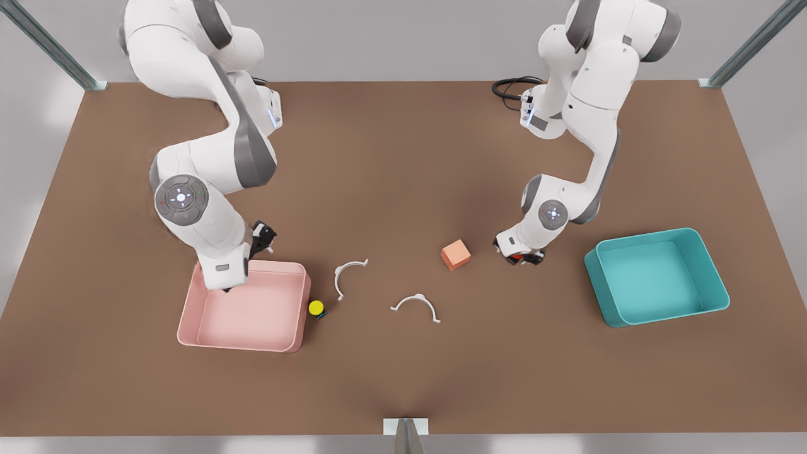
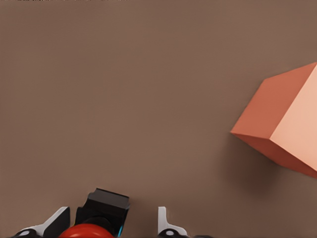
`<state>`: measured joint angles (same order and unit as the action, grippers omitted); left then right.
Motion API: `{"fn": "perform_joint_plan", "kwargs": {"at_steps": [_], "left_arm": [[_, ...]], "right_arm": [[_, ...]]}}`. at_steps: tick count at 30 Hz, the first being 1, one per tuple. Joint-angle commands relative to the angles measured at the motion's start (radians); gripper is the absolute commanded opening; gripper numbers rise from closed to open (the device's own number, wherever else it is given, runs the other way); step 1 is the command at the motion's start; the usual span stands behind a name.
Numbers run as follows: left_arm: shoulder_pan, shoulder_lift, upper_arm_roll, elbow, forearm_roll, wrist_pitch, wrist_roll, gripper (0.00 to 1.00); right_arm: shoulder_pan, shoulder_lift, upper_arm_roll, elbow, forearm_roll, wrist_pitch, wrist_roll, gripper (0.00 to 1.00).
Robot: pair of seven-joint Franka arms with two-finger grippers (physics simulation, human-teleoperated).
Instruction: Place the red button in the blue storage box with the left arm, and place the yellow button in the pink storage box with the right arm
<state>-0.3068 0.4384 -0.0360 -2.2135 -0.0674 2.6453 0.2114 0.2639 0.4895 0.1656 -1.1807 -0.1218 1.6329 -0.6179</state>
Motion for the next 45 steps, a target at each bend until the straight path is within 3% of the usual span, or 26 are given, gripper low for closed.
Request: {"fn": "perform_joint_plan", "kwargs": {"at_steps": [1,9,12,14,16,21,23,24,25,29,33,34,36,39,45], "left_arm": [[0.0,0.006,0.001,0.0,0.001,0.062,0.138,0.79],[0.021,0.01,0.001,0.003,0.003,0.059,0.137,0.48],[0.041,-0.056,0.001,0.018,0.003,-0.002,0.132,0.49],[0.118,-0.151,0.008,0.067,0.008,-0.178,0.224,0.49],[0.288,-0.179,0.008,0.248,0.008,-0.468,0.488,0.49],[0.584,-0.092,0.008,0.359,0.008,-0.493,0.971,0.5],[0.583,-0.026,0.01,0.345,0.008,-0.513,0.977,0.53],[0.578,-0.001,0.01,0.353,0.009,-0.512,0.976,0.91],[0.577,0.016,0.01,0.354,0.009,-0.512,0.965,1.0],[0.574,0.022,0.008,0.449,0.008,-0.562,0.849,1.0],[0.378,-0.069,0.008,0.762,0.034,-0.841,-0.094,1.0],[0.258,-0.121,0.074,0.761,0.058,-0.855,-0.232,1.0],[0.088,-0.153,0.211,0.801,0.06,-0.959,-0.317,1.0],[0.051,-0.043,0.205,1.014,0.061,-1.087,-0.415,1.0],[0.028,-0.03,0.2,1.014,0.06,-1.09,-0.44,1.0]], "right_arm": [[0.061,0.049,0.002,-0.004,-0.044,0.156,-0.229,1.0],[0.146,0.242,-0.011,0.024,-0.045,0.375,-0.052,1.0],[0.17,0.277,-0.015,0.021,-0.09,0.406,-0.052,1.0],[0.155,0.303,-0.026,0.021,-0.088,0.449,-0.128,1.0],[0.149,0.331,-0.047,0.019,-0.087,0.498,-0.163,1.0],[0.107,0.359,-0.047,0.001,-0.082,0.533,-0.319,1.0],[0.087,0.357,-0.035,-0.03,-0.03,0.521,-0.44,1.0],[0.077,0.357,-0.034,-0.03,-0.027,0.519,-0.46,1.0],[0.074,0.359,-0.034,-0.034,-0.009,0.521,-0.513,1.0],[0.04,0.36,-0.037,-0.039,0.085,0.521,-0.649,1.0],[0.034,0.362,-0.037,-0.105,0.085,0.469,-0.718,1.0],[0.031,0.366,-0.037,-0.117,0.08,0.443,-0.718,1.0],[0.048,0.366,-0.035,-0.119,0.028,0.446,-0.703,1.0],[0.054,0.368,-0.035,-0.126,-0.002,0.455,-0.701,1.0],[0.051,0.379,-0.04,-0.128,-0.03,0.456,-0.7,1.0]]}}
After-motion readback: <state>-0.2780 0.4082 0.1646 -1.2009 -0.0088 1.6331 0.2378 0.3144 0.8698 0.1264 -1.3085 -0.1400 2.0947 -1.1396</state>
